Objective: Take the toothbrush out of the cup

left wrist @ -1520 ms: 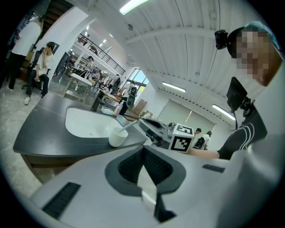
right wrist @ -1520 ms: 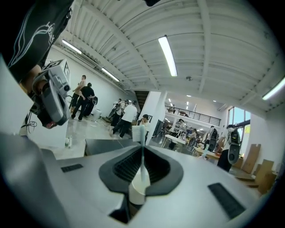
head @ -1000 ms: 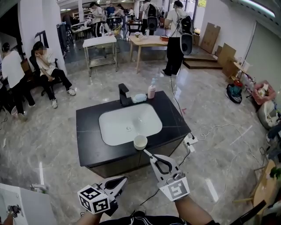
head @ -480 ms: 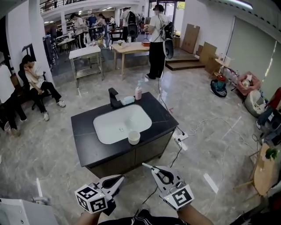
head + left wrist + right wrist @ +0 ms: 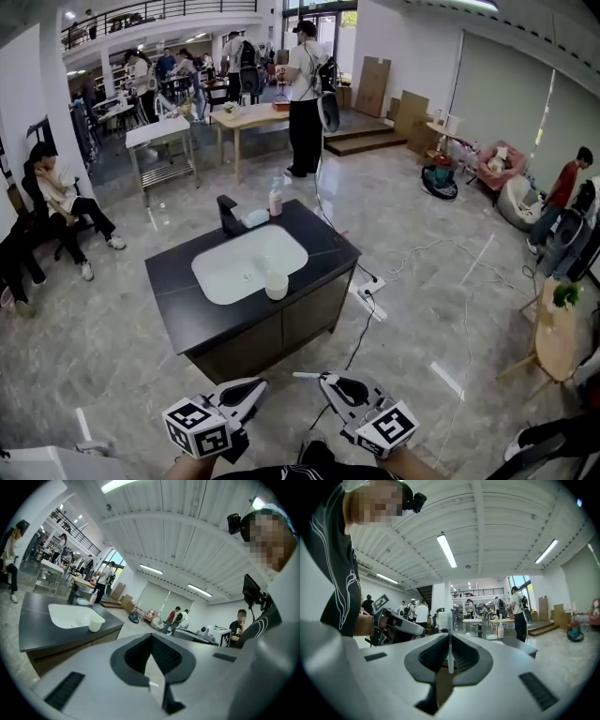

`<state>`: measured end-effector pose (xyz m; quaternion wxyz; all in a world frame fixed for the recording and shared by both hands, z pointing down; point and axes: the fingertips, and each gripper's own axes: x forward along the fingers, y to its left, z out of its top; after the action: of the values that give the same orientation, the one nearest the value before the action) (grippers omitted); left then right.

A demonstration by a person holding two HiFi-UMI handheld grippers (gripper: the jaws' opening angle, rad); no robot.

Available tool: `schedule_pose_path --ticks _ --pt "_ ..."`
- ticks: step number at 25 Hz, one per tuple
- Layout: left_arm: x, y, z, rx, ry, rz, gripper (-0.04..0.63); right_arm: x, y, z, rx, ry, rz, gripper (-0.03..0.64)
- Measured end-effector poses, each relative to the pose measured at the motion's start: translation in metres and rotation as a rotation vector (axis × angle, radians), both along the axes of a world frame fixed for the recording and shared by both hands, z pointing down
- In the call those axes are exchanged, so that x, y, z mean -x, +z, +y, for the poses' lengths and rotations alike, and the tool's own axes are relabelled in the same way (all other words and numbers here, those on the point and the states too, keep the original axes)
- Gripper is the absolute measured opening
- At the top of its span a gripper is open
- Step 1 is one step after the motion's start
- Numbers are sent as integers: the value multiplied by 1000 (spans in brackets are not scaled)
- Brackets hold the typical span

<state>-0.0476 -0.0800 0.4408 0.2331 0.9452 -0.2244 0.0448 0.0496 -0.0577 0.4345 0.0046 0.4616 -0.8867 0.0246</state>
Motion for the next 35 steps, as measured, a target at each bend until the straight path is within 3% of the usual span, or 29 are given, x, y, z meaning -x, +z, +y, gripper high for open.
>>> schedule_pose_path --ticks 4,13,23,35 --pt "6 5 14 1 28 0 3 9 7 20 53 9 -69 25" --pt "16 18 38 -11 59 -26 3 22 26 44 115 13 -69 25" --pt "19 13 49 -119 84 -106 3 26 21 51 121 19 -95 25" --pt "21 8 61 -112 88 -91 3 25 22 62 123 48 -90 24"
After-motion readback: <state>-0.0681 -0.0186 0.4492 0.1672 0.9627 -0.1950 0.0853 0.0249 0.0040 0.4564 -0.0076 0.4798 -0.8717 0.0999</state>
